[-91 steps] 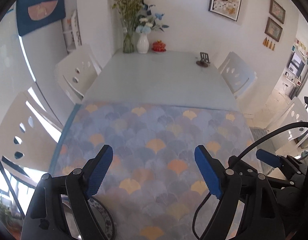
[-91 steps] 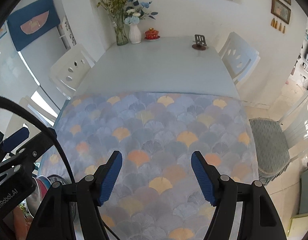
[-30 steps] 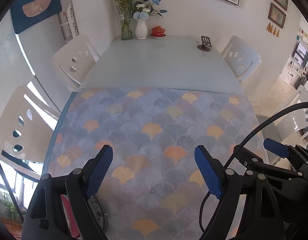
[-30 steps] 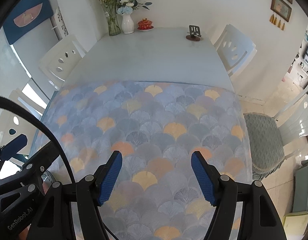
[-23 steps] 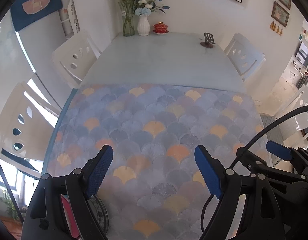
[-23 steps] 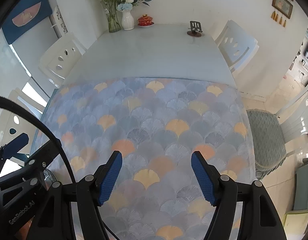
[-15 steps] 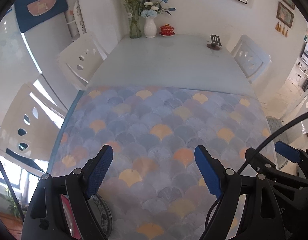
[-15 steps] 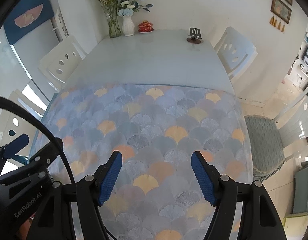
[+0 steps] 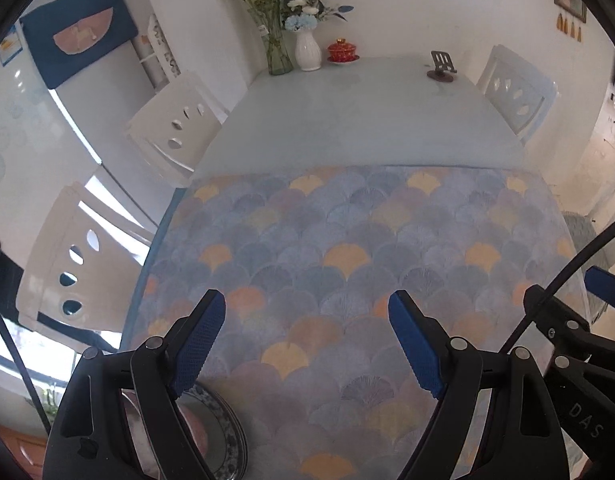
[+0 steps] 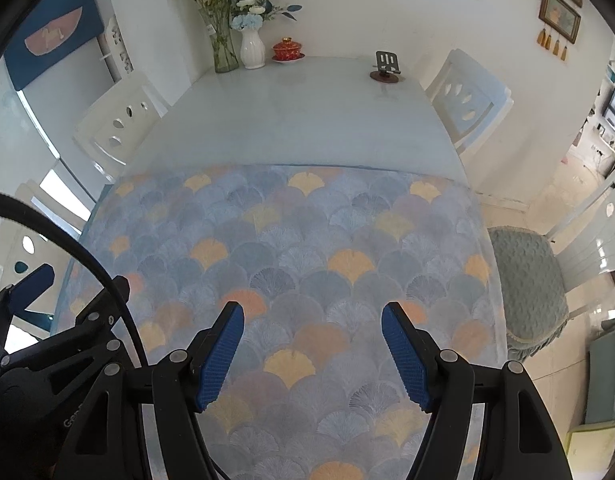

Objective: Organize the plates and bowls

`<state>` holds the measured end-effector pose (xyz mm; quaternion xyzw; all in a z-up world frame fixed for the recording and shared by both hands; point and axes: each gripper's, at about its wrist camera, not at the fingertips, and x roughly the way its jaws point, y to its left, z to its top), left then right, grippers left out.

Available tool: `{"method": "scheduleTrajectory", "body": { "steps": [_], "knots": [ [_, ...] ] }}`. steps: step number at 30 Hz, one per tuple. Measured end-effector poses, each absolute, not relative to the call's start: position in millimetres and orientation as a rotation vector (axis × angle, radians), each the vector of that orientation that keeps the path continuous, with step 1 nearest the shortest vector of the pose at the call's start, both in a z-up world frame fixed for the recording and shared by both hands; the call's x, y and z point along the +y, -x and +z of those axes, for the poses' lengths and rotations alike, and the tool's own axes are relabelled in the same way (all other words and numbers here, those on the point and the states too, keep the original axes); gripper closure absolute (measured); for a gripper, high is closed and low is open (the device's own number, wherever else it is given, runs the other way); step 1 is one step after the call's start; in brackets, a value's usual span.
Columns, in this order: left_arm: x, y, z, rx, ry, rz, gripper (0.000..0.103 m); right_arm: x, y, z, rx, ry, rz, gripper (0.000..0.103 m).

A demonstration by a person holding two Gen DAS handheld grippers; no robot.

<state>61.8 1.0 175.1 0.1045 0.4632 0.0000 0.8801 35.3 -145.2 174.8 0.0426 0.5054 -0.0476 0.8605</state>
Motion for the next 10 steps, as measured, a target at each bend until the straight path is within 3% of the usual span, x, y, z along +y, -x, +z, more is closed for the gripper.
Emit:
{"method": "scheduleTrajectory", "body": {
  "steps": [10],
  "knots": [
    [-1.2, -56.8, 172.1, 0.918, -0.289, 0.041, 0.02, -144.1, -35.3, 174.1, 1.064, -0.091, -0.082, 0.034]
  ]
}}
